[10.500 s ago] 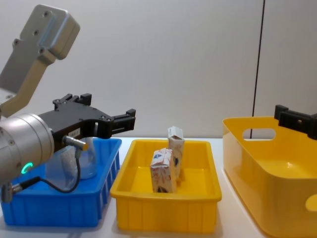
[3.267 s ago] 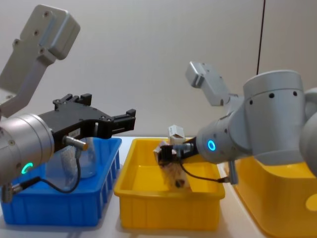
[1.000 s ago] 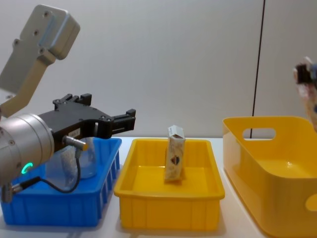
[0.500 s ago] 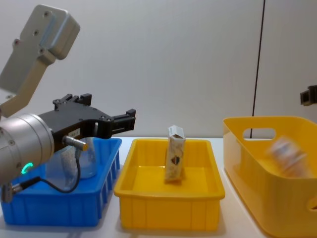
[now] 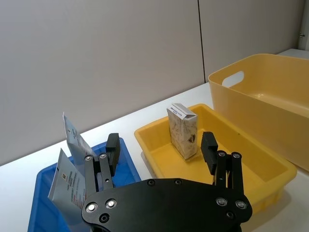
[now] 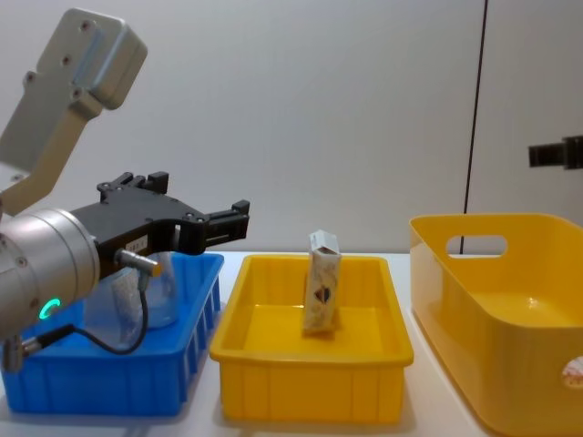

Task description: Bimanual collaborative sorting of washing and personal care products

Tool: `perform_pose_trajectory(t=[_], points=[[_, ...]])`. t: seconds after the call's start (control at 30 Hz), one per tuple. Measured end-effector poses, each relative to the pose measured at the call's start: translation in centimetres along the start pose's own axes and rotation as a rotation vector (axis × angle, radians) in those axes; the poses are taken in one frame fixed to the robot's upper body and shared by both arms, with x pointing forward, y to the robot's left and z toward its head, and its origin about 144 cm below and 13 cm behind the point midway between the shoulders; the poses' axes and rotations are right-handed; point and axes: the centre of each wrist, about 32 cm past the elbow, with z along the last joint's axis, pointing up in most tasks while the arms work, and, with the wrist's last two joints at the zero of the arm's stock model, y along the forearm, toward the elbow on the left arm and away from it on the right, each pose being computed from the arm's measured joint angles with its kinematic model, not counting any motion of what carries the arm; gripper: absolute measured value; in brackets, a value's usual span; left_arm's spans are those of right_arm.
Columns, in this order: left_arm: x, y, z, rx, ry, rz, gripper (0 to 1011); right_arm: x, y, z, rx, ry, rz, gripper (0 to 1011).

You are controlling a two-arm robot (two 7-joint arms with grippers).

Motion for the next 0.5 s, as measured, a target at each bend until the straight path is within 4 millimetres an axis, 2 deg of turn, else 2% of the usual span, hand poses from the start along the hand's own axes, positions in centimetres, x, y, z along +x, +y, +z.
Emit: perform_pose_trajectory(t=[0.5], points=[[0.00, 0.00, 0.00, 0.000, 0.000, 0.000, 1001, 0.24, -0.87, -0.56, 0.170, -0.084, 0.060, 1004]])
